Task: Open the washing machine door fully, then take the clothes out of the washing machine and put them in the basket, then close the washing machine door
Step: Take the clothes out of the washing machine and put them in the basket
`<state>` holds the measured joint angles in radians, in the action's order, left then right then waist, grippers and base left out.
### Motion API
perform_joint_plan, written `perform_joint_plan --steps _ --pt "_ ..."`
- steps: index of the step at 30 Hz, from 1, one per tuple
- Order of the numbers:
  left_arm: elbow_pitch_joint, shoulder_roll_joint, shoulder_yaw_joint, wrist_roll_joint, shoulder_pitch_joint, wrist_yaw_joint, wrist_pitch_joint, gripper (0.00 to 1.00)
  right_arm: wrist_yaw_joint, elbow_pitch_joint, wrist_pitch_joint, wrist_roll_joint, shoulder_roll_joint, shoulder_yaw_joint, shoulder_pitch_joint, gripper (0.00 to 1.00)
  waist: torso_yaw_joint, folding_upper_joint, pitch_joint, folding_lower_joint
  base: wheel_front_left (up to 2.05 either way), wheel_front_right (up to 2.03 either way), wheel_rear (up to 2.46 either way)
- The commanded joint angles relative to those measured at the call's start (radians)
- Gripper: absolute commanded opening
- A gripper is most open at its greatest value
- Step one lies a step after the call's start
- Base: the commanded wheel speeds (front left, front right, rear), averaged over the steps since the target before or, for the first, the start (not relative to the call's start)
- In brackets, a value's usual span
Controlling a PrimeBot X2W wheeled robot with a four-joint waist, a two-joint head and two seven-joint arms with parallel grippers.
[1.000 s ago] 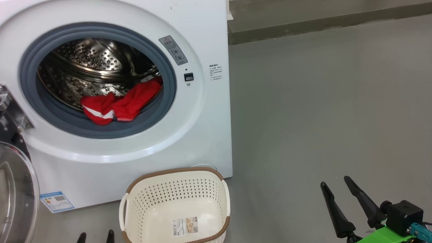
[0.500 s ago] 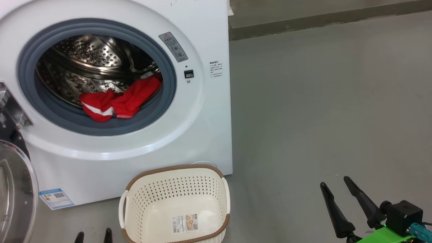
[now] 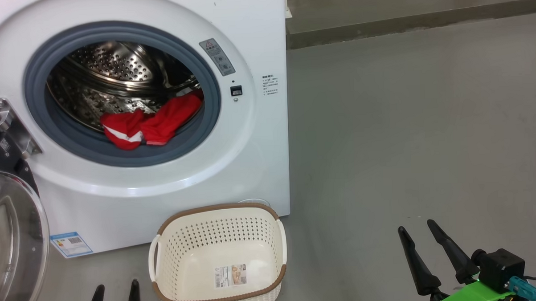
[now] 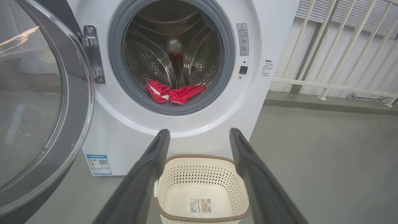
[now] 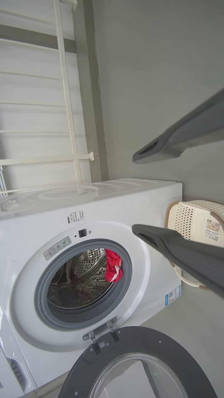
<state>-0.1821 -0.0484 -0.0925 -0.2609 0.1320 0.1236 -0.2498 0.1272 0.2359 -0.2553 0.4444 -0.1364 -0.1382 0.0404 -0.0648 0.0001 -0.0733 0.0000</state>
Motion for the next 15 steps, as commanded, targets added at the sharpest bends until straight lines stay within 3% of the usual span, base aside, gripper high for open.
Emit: perform_joint_plan --steps 1,8,15 --pt "0.021 -0.005 -0.034 0.013 -0.011 -0.005 -0.012 1.0 0.003 -0.02 -0.006 0.009 -0.008 -0.015 -0.032 1.0 0.0 -0.0001 0.0 0.0 0.08 -0.3 0.22" --pt "0.016 -0.004 -0.043 0.026 -0.023 -0.014 -0.012 1.0 0.003 -0.02 -0.006 0.012 -0.008 -0.015 -0.038 1.0 0.001 -0.0001 0.006 0.0 0.73 -0.75 0.02" --pt "0.01 -0.003 -0.053 0.02 -0.033 -0.015 -0.012 1.0 0.003 -0.018 -0.006 0.011 -0.007 -0.015 -0.041 1.0 -0.001 -0.0001 0.006 0.0 1.69 -1.69 0.0"
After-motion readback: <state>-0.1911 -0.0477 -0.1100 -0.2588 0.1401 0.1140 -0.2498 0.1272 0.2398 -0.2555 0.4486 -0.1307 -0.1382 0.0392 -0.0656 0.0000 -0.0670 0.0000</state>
